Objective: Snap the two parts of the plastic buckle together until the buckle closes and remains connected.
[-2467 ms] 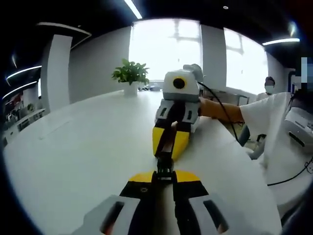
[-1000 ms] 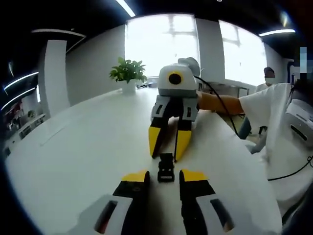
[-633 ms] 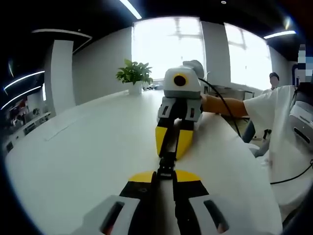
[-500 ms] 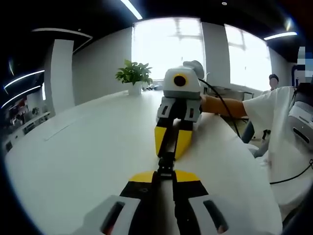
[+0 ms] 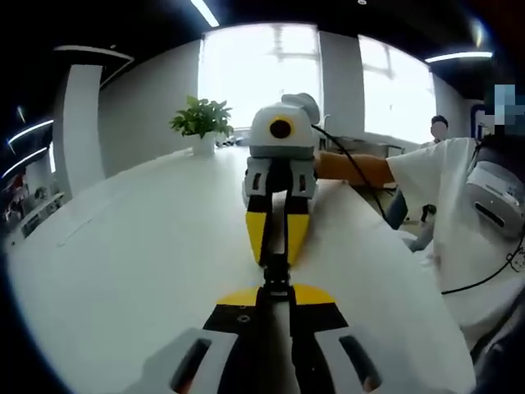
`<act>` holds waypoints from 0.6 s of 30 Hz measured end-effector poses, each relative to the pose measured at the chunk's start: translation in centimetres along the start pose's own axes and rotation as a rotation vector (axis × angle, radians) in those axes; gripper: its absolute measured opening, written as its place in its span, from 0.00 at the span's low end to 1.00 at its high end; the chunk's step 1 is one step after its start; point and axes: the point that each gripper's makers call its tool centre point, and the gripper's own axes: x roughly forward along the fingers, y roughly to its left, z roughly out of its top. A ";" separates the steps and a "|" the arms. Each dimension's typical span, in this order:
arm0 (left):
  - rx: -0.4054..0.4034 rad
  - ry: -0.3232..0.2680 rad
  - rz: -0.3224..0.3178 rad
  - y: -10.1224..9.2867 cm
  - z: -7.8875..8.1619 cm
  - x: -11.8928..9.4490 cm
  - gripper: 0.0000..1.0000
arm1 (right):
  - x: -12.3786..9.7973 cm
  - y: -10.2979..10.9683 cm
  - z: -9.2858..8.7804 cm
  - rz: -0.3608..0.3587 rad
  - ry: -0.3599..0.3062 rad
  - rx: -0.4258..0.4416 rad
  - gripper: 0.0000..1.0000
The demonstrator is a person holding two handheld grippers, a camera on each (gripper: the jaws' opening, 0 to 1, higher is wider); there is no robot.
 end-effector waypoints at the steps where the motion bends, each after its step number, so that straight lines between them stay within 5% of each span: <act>1: 0.003 0.006 -0.006 0.2 0.0 0.0 0.09 | 0.0 0.1 0.0 -0.002 0.006 -0.010 0.09; 18: -0.020 0.038 0.006 0.1 0.2 0.5 0.08 | 0.0 0.3 0.0 -0.002 0.015 0.041 0.08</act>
